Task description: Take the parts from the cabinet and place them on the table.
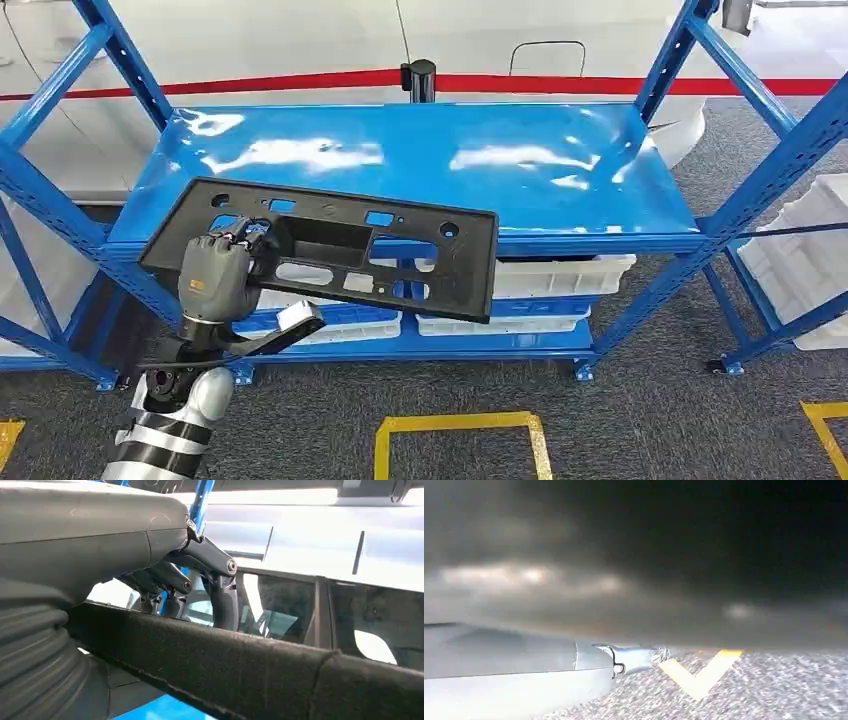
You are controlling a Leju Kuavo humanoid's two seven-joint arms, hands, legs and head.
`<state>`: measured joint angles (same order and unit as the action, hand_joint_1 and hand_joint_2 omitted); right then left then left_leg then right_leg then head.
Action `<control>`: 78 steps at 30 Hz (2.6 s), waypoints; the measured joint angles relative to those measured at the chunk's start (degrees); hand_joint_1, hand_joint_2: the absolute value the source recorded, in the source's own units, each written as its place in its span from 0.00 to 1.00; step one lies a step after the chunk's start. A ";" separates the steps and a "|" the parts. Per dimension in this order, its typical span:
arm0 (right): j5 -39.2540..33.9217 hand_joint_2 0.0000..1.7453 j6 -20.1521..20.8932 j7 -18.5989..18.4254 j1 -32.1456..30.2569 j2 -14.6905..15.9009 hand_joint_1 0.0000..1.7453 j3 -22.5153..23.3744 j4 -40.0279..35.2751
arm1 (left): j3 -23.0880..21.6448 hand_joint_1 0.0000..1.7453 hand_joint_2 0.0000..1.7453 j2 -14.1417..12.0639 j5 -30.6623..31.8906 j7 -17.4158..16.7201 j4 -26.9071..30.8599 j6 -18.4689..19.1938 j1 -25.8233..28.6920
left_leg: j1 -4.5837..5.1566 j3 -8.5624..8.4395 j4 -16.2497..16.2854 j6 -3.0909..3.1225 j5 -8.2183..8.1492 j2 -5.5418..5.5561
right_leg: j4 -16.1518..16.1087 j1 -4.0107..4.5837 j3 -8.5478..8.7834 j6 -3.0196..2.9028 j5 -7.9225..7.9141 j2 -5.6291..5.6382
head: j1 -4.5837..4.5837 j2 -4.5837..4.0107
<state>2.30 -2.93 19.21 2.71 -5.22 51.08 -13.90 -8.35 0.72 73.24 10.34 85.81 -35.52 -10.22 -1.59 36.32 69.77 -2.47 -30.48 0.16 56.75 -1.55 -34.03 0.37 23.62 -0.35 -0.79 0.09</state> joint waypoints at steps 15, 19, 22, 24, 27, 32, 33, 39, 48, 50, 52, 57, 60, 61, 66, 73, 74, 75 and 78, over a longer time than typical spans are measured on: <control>1.33 0.00 -3.10 0.68 -0.27 -0.33 0.00 0.89 0.00 | 0.00 1.00 1.00 -0.24 0.02 0.09 1.27 -0.59 1.09 | 1.14 0.86 -10.34 4.50 6.76 0.29 | 15.89 0.26 -5.08 2.96 6.67 0.29 | 0.20 0.00; 1.35 0.00 -3.15 0.79 0.05 -0.24 0.00 0.98 -0.04 | -0.04 1.00 1.00 -0.24 0.02 0.22 2.06 -0.59 1.17 | 1.39 2.25 -10.59 3.50 8.89 0.21 | 0.65 1.42 5.95 1.70 5.95 0.11 | -0.17 0.00; 1.46 0.00 -3.17 0.87 0.03 -0.33 0.00 1.27 -0.04 | -0.39 1.00 1.00 -0.24 0.07 0.42 2.40 -0.59 1.31 | 1.22 2.23 -11.44 2.17 10.34 0.10 | -0.30 1.49 4.60 0.65 4.84 0.29 | 0.20 0.00; 1.46 0.00 -3.17 0.87 0.04 -0.44 0.00 1.36 -0.04 | -0.44 1.00 1.00 -0.33 0.09 0.50 2.67 -0.59 1.40 | 1.06 3.48 -9.32 1.95 6.45 0.09 | -0.86 0.51 4.32 -0.41 3.33 0.16 | -0.02 0.00; 1.46 0.00 -3.19 0.87 -0.16 -0.44 0.00 1.44 -0.04 | -0.63 1.00 1.00 -0.37 0.07 0.50 2.71 -0.59 1.72 | 0.74 6.35 3.09 1.01 -2.39 0.08 | -0.67 0.54 2.55 -0.73 1.74 -0.07 | -0.15 0.00; 1.53 0.00 -3.25 0.87 -0.28 -0.66 0.00 1.51 -0.04 | -0.79 1.00 1.00 -0.52 0.07 0.48 2.71 -0.57 1.92 | -0.54 -3.94 -6.10 -0.42 2.87 -0.05 | 0.82 -0.21 -0.52 0.54 0.21 -0.05 | -0.22 0.00; 1.55 0.00 -3.25 0.87 -0.26 -0.46 0.00 1.55 -0.11 | -0.79 1.00 1.00 -0.52 0.04 0.48 2.71 -0.57 1.78 | -0.36 -6.17 -9.45 -1.08 0.57 0.12 | 1.35 0.33 -1.21 0.76 0.12 -0.03 | -0.39 0.00; 1.81 0.00 -3.25 0.87 -0.39 -0.55 0.00 1.86 -0.17 | -0.85 1.00 1.00 -0.57 -0.15 0.50 2.73 -0.26 1.41 | 0.10 -3.20 -9.87 3.68 3.06 0.25 | 3.24 0.25 -4.00 2.57 1.01 0.15 | -0.26 0.00; 2.12 0.00 -3.12 0.85 0.04 -0.61 0.00 1.90 -0.20 | -0.85 1.00 1.00 -0.59 -0.61 0.55 2.73 0.28 0.90 | 0.55 3.10 -9.71 3.52 8.49 0.16 | 3.46 0.58 4.96 2.36 6.27 0.29 | 0.09 0.00; 2.14 0.00 -3.12 0.85 0.19 -0.57 0.00 1.92 -0.20 | -0.83 1.00 1.00 -0.66 -0.66 0.55 2.71 0.33 0.80 | 0.70 3.08 -10.16 2.65 9.62 -0.02 | 0.77 1.13 5.74 2.07 6.42 0.34 | -0.13 0.00; 2.14 0.00 -3.10 0.85 0.30 -0.55 0.00 2.03 -0.20 | -0.90 1.00 1.00 -0.61 -0.68 0.55 2.71 0.33 0.71 | 0.40 3.01 -10.88 1.74 10.71 -0.01 | 0.70 1.48 5.38 1.35 6.02 0.38 | 0.24 0.00; 2.14 0.00 -3.10 0.85 0.19 -0.55 0.00 2.32 -0.20 | -0.92 1.00 1.00 -0.83 -0.74 0.57 2.69 0.35 0.75 | 0.19 6.56 0.95 0.68 -1.09 0.05 | 0.11 0.63 2.96 -0.82 2.49 0.02 | -0.17 0.00; 2.14 0.00 -3.10 0.85 0.12 -0.61 0.00 2.36 -0.20 | -0.92 1.00 1.00 -0.90 -0.74 0.57 2.56 0.35 0.88 | 0.14 5.07 5.26 0.29 0.04 0.02 | 0.33 0.76 0.48 -0.53 0.81 0.01 | -0.24 0.00; 2.14 0.00 -3.10 0.83 0.05 -0.63 0.00 2.36 -0.20 | -0.92 1.00 1.00 -0.90 -0.74 0.57 2.56 0.35 0.87 | 0.07 2.36 2.12 0.27 1.84 0.01 | 0.48 0.71 -0.12 -0.31 0.44 0.02 | -0.26 0.00; 2.23 0.00 -3.02 0.85 0.07 -0.63 0.00 2.38 -0.20 | -0.96 1.00 1.00 -0.96 -0.74 0.57 2.60 0.37 0.61 | 0.63 -5.53 -10.08 1.49 1.36 0.31 | 1.65 0.93 -1.77 1.72 -0.95 0.11 | -0.30 0.00; 2.49 0.00 -2.99 0.85 0.01 -0.81 0.00 2.49 -0.20 | -0.92 1.00 1.00 -1.11 -0.81 0.53 2.62 0.48 0.44 | 0.56 -0.92 -10.83 4.55 5.77 -0.01 | 17.21 0.56 -8.12 1.58 9.19 0.31 | 0.13 0.00; 2.60 0.00 -2.99 0.85 0.00 -0.79 0.00 2.56 -0.20 | -0.92 1.00 1.00 -1.11 -0.81 0.55 2.60 0.48 0.51 | 0.55 -0.06 -10.82 4.42 6.44 -0.05 | 19.28 0.52 -7.99 2.17 9.24 0.31 | 0.15 0.00; 2.64 0.00 -2.99 0.85 0.01 -0.79 0.00 2.65 -0.20 | -0.92 1.00 1.00 -1.11 -0.83 0.55 2.60 0.50 0.59 | 0.48 0.71 -10.81 4.23 7.04 -0.10 | 18.52 0.50 -6.61 2.92 8.05 0.31 | 0.15 0.00; 2.82 0.00 -2.99 0.85 0.15 -0.72 0.00 2.71 -0.20 | -0.92 1.00 1.00 -1.11 -1.01 0.52 2.62 0.50 0.60 | 0.26 2.51 -10.77 3.40 8.77 -0.01 | 5.69 0.24 3.15 3.83 4.83 0.31 | 0.17 0.00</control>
<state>5.12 -5.92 20.06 2.86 -5.94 53.79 -14.10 -9.27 -0.39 72.24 10.86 88.43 -35.01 -9.62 -1.33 38.83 59.00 0.92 -21.71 0.15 62.45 -1.30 -30.88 4.20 28.45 -0.04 -0.61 0.09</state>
